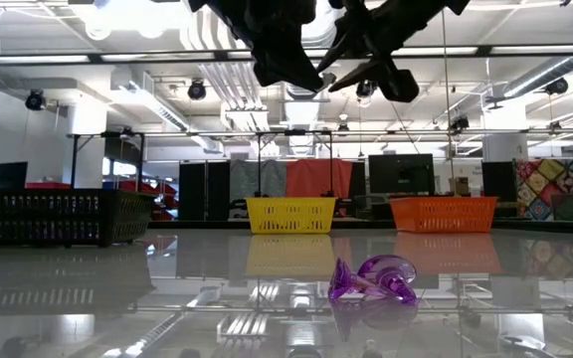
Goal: Sort Halloween decoration
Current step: Put the white skeleton toy into the orange basket, then put the purple hat toy into the black basket
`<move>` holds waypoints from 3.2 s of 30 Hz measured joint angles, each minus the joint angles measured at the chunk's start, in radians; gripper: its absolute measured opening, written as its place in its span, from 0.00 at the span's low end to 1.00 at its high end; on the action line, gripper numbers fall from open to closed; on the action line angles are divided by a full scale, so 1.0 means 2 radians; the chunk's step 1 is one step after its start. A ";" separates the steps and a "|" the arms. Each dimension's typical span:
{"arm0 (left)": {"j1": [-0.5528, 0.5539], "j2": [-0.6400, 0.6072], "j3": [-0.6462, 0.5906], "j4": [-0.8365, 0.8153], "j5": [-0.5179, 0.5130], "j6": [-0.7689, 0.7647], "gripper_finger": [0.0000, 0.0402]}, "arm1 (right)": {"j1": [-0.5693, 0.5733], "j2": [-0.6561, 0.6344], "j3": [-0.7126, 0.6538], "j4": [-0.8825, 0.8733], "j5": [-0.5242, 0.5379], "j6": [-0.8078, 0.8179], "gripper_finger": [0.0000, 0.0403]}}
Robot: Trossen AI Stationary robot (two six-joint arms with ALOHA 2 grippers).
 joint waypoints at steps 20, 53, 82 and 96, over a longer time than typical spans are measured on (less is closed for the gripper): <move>0.001 0.000 0.000 -0.011 0.001 0.004 0.00 | 0.003 0.002 0.000 -0.003 -0.001 -0.024 0.04; 0.002 -0.014 0.001 -0.169 -0.044 0.015 0.23 | -0.217 -0.003 0.000 -0.315 0.114 -0.267 0.03; -0.004 -0.014 0.000 -0.245 -0.043 -0.058 0.23 | -0.301 0.042 -0.020 -0.376 0.048 -0.355 0.36; -0.083 -0.012 0.000 -0.261 0.001 -0.092 0.23 | -0.188 -0.034 -0.003 -0.445 0.012 -0.216 0.36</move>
